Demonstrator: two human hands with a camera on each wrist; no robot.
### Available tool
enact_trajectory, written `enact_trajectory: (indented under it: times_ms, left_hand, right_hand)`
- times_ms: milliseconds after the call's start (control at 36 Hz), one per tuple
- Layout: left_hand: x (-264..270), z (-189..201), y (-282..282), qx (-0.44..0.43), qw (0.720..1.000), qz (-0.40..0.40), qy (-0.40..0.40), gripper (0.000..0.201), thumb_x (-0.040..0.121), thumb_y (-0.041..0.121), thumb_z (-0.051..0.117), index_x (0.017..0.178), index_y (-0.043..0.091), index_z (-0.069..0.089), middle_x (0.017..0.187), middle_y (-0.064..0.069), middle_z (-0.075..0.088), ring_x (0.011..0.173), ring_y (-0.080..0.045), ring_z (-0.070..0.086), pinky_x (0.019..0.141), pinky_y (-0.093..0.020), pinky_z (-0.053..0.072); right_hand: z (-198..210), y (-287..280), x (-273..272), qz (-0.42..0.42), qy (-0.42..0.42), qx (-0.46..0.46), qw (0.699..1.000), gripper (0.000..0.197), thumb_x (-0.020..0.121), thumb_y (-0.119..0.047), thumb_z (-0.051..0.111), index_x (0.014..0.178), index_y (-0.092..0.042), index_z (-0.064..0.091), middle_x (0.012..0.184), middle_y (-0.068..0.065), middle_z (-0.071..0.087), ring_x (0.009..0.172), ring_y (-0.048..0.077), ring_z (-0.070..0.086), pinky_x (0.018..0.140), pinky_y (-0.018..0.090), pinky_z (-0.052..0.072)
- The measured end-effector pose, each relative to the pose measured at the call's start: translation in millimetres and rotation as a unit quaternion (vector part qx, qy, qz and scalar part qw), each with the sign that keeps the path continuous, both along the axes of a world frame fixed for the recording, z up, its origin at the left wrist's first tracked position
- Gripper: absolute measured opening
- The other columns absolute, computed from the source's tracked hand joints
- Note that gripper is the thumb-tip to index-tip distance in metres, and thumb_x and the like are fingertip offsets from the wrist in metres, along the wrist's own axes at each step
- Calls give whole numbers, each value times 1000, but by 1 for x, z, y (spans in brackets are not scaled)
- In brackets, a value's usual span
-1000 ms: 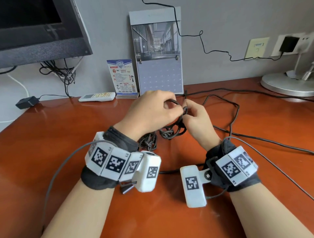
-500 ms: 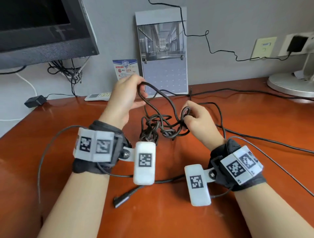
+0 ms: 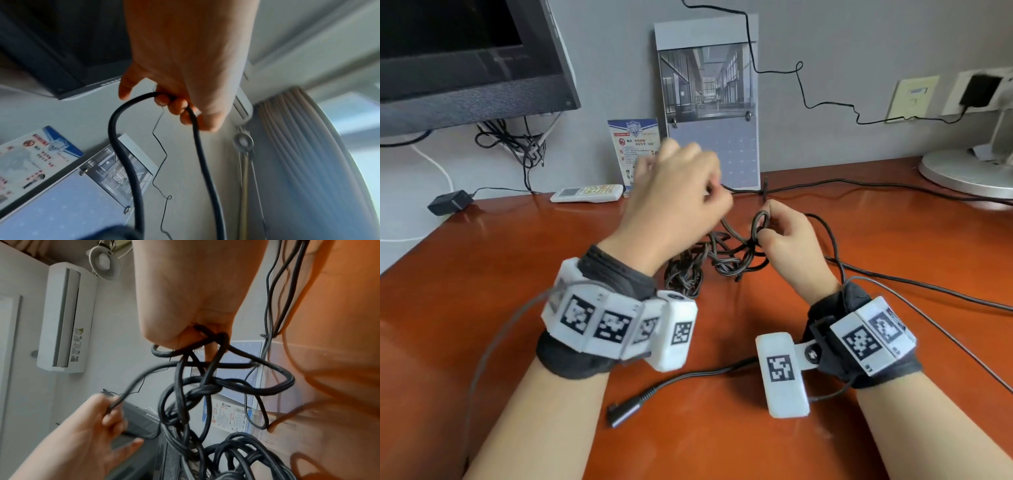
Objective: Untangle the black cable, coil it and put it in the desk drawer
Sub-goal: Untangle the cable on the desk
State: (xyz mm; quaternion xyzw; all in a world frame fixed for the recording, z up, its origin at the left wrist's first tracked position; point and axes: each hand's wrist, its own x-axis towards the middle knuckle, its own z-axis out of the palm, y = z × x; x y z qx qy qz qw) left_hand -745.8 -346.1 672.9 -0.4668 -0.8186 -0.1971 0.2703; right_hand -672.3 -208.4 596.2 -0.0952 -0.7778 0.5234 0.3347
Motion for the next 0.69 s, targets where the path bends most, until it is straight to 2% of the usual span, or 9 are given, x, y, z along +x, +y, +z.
enact_trajectory:
  times_ms: [56, 111, 167, 222, 333, 417, 500, 611, 694]
  left_hand:
    - [-10, 10, -8, 91, 994, -4, -59, 10, 82, 30, 44, 80, 20, 46, 88, 2, 48, 90, -15, 37, 77, -29, 29]
    - [-19, 18, -18, 173, 977, 22, -121, 9, 89, 24, 46, 84, 17, 50, 89, -2, 50, 86, -16, 42, 69, -26, 27]
    - [-29, 21, -28, 195, 965, 71, -162, 10, 93, 19, 43, 88, 14, 51, 91, -1, 51, 85, -17, 44, 64, -24, 24]
    - [-36, 19, -32, 168, 962, 109, -183, 12, 95, 19, 41, 91, 13, 51, 95, -3, 50, 88, -18, 43, 65, -23, 23]
    - [-36, 9, -30, 117, 977, 131, -122, 18, 95, 10, 38, 97, 10, 56, 105, -8, 51, 93, -25, 47, 77, -29, 31]
    - [-22, 12, -21, 85, 996, 19, -14, 36, 82, -6, 33, 94, 10, 63, 100, -7, 60, 102, -29, 52, 88, -35, 34]
    - [-2, 12, -9, -39, 994, -94, 35, 43, 72, 6, 29, 84, 18, 68, 84, 2, 66, 91, -23, 56, 108, -41, 25]
    - [15, -3, 5, -179, 980, -31, 86, 31, 81, 42, 41, 83, 29, 68, 75, 11, 57, 86, -11, 39, 116, -40, 4]
    - [10, -7, 5, -230, 970, 9, 85, 31, 89, 51, 49, 94, 31, 71, 80, 12, 47, 91, -12, 34, 112, -40, 2]
  right_hand:
    - [-1, 4, 1, -7, 4, -12, 1000, 13, 65, -7, 39, 64, -18, 47, 71, 19, 55, 72, 36, 56, 75, 51, 49]
    - [-1, 8, 0, -10, 10, -21, 1000, 10, 64, -7, 39, 67, -10, 48, 76, 27, 55, 77, 45, 57, 75, 57, 50]
    - [-1, 8, 1, -6, 11, -20, 1000, 11, 64, -7, 40, 67, -11, 49, 72, 21, 54, 75, 42, 57, 75, 56, 50]
    - [0, 4, 0, 4, 12, -18, 1000, 20, 64, -7, 40, 62, -24, 50, 67, 8, 53, 69, 38, 52, 72, 51, 51]
    - [0, -1, -2, 7, 13, -22, 1000, 28, 63, -8, 38, 57, -32, 49, 63, -1, 51, 62, 27, 48, 61, 43, 46]
    - [0, -3, -1, -1, 8, -7, 1000, 28, 64, -8, 38, 57, -33, 49, 62, -2, 49, 62, 32, 51, 63, 45, 48]
    - [0, -5, -2, -7, 3, 4, 1000, 28, 64, -9, 39, 56, -33, 49, 60, -4, 46, 61, 23, 46, 64, 45, 48]
    - [-1, -4, -3, 1, 4, 6, 1000, 23, 64, -9, 40, 57, -31, 46, 56, -9, 44, 57, 12, 38, 58, 31, 36]
    - [-2, -4, -3, 2, 3, -1, 1000, 23, 64, -10, 40, 57, -31, 47, 57, -8, 45, 59, 14, 40, 59, 35, 40]
